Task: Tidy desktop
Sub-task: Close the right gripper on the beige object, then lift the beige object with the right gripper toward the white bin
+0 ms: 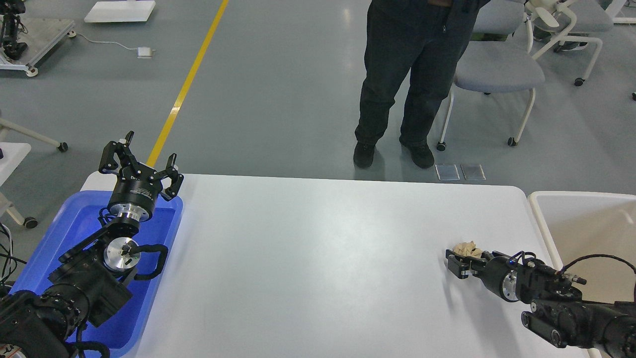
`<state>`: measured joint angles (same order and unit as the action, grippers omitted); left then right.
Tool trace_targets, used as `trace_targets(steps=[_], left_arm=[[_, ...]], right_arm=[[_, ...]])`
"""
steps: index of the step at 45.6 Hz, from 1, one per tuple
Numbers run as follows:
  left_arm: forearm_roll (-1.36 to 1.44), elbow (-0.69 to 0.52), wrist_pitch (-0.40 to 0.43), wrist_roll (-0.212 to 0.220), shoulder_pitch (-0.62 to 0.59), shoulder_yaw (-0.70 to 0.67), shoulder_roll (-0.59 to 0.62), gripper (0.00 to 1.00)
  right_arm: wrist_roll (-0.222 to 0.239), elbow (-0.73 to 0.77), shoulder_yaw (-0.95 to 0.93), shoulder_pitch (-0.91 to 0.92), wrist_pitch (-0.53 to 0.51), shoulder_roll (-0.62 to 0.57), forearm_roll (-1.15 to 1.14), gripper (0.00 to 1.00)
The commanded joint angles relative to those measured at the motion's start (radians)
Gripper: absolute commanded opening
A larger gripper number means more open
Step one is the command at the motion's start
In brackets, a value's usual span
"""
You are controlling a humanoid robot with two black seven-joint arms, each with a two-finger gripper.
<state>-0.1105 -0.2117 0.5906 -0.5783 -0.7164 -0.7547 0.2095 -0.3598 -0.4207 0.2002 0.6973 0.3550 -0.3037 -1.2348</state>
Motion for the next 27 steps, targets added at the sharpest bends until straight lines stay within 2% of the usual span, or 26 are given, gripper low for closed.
trace_targets(steps=[1,11,27], left_arm=[[0.000,0.000,0.000,0.002,0.000,0.000,0.001,1.00],[0.000,0.000,0.000,0.002,0.000,0.000,0.001,1.00],[0.000,0.000,0.000,0.000,0.000,0.000,0.001,1.00]], right_arm=[[-0.002,0.040,0.001,-0.010,-0.007,0.018,0.001,0.00],[-0.008,0.040,-0.002,0.004,-0.008,0.014,0.107,0.00],[-0.114,0.010,-0.022,0.045,-0.011,-0.021,0.255,0.00]])
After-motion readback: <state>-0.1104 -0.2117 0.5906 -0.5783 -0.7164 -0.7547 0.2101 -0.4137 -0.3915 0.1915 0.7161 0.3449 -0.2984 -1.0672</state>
